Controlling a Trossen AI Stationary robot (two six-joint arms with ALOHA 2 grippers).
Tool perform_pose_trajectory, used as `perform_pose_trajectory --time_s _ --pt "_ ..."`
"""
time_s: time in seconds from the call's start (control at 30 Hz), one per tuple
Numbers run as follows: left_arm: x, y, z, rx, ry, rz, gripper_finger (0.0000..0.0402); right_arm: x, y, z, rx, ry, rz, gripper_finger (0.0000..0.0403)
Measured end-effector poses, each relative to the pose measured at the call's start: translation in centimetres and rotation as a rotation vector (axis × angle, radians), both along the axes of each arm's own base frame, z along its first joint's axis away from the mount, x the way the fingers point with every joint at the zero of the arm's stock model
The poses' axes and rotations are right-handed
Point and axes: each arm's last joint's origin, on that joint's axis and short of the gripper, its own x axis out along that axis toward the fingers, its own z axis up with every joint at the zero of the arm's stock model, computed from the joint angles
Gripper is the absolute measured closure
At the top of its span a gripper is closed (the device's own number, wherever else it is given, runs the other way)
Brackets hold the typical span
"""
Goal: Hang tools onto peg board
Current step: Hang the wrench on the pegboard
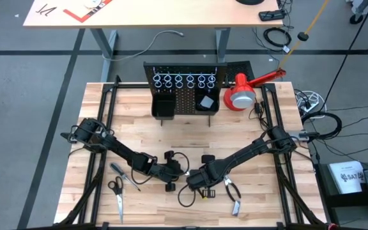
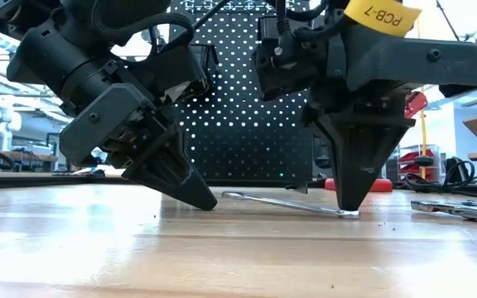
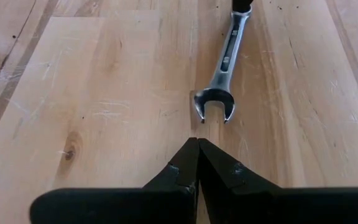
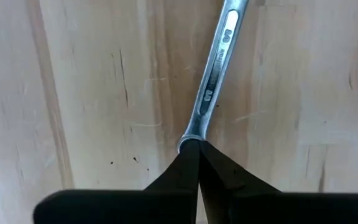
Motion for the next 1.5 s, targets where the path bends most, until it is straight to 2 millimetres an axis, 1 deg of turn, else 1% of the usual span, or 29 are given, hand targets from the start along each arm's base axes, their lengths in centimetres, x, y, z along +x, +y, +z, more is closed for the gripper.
perform_pose_trajectory --time_s 0.17,0.3,0.4,0.5,0.73,0.83,0.93,1.5 --pt "0.0 0.0 0.0 -0.003 -0.002 -0.001 0.0384 0.1 0.1 0.0 0.018 -0.011 0.001 0.0402" --pt "0.1 -0.1 0.1 -0.032 -0.002 -0.039 0.0383 0.3 0.2 0.0 0.025 -0.025 0.002 0.0402" --pt "0.1 -0.1 0.1 -0.026 -0.001 -0.053 0.037 0.3 0.2 -0.1 0.026 -0.025 0.003 0.0402" --pt "0.1 -0.2 0.1 -0.028 0.001 -0.063 0.0341 0.3 0.2 -0.1 0.027 -0.024 0.003 0.0402" --pt "-0.1 -0.7 0.1 -0.001 0.001 -0.115 0.025 0.3 0.2 -0.1 0.027 -0.023 0.003 0.0403" --pt "-0.3 -1.0 0.2 0.022 -0.006 -0.151 0.0231 0.3 0.2 -0.1 0.027 -0.023 0.004 0.0403" --pt "-0.4 -1.2 0.3 0.034 -0.005 -0.178 0.0227 0.3 0.2 -0.1 0.027 -0.023 0.006 0.0403" --pt "0.3 -1.4 1.1 0.009 -0.11 -0.164 0.0226 0.3 0.2 -0.2 0.028 -0.023 0.006 0.0403"
